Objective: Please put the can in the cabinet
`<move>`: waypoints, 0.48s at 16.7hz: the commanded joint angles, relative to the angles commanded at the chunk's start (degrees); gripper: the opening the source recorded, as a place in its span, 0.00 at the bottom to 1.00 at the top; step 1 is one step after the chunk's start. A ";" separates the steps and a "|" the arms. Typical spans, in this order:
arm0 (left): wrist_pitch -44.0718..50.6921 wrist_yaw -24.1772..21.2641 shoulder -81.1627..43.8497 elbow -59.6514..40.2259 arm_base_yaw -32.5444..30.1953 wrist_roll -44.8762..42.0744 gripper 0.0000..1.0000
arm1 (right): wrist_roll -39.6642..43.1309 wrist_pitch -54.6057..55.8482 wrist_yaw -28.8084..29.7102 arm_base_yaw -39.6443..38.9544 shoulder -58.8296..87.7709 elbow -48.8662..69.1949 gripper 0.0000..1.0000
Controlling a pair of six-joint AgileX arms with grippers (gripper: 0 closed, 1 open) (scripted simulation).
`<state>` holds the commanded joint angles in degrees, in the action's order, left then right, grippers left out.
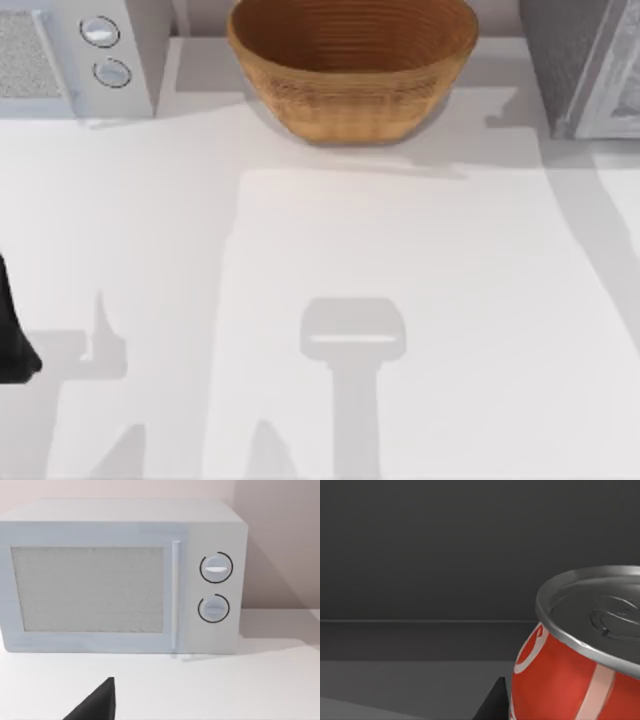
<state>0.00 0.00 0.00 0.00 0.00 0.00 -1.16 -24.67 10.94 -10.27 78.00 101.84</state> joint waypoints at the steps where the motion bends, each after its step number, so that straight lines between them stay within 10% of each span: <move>1: 0.00 0.00 0.00 0.00 0.00 0.00 1.00 | -0.01 -0.59 -0.17 0.11 1.77 1.91 0.00; 8: 0.00 0.00 0.00 0.00 0.00 0.00 1.00 | 0.03 -7.51 -1.94 2.13 22.00 29.62 0.00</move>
<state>0.00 0.00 0.00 0.00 0.00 0.00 -1.13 -32.18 9.00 -8.14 100.00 131.46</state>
